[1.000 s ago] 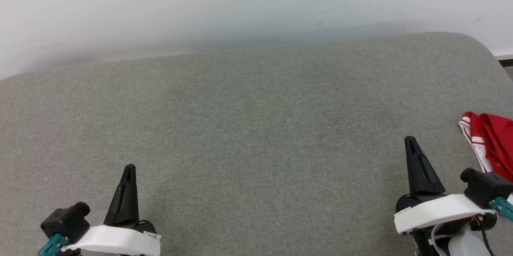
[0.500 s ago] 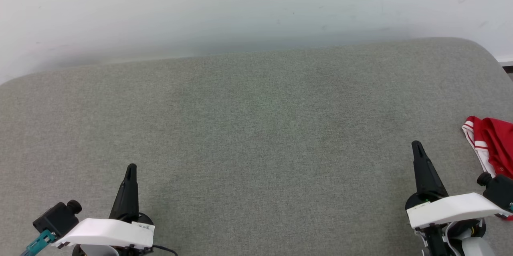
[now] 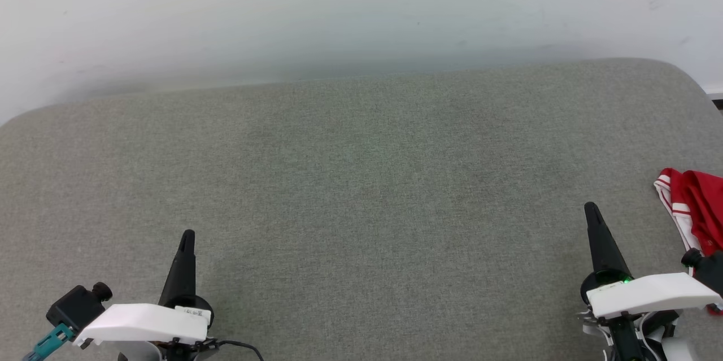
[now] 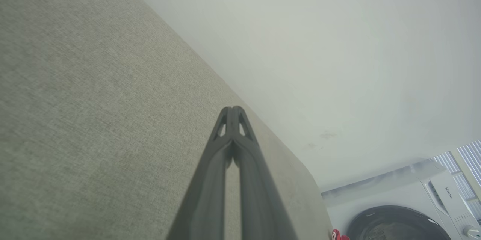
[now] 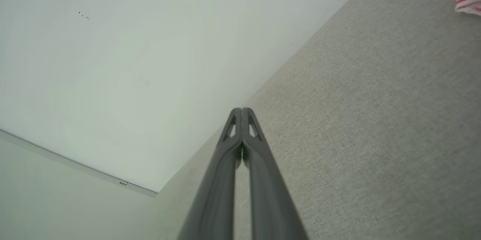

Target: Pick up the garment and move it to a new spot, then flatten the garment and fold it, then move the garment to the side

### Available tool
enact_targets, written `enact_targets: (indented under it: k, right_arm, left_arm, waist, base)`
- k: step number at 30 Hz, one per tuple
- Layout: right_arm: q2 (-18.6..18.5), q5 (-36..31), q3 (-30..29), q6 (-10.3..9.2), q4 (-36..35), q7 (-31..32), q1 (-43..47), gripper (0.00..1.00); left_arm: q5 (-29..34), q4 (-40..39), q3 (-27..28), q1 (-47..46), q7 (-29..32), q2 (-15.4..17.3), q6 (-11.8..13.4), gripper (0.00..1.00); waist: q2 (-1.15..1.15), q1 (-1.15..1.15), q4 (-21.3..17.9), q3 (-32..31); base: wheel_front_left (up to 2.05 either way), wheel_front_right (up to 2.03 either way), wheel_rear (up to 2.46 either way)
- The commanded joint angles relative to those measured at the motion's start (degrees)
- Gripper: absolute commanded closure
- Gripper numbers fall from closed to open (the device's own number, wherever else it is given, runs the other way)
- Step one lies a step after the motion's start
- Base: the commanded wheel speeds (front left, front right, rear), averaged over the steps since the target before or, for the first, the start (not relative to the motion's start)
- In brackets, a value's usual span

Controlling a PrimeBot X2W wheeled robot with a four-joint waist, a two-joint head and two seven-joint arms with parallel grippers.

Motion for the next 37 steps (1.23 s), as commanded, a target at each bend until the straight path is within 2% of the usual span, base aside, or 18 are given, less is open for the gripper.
enact_targets:
  k: [1,37]
  right_arm:
    - [-0.5,2.0,-0.3,0.0,-0.3,0.4,-0.8,1.0]
    - [-0.4,23.6,-2.3,-0.01,1.3,5.9,-0.9,1.0]
  left_arm:
    - [-1.9,-0.2,0.2,-1.3,0.4,0.3,-0.1,1.0]
    - [-22.0,3.2,1.0,-3.5,5.9,-0.3,-0.1,1.0]
  waist:
    - [0.0,0.0,0.1,-0.1]
    - [0.0,0.0,1.4,-1.5]
  base:
    - [0.0,0.0,0.0]
    - [0.0,0.0,0.0]
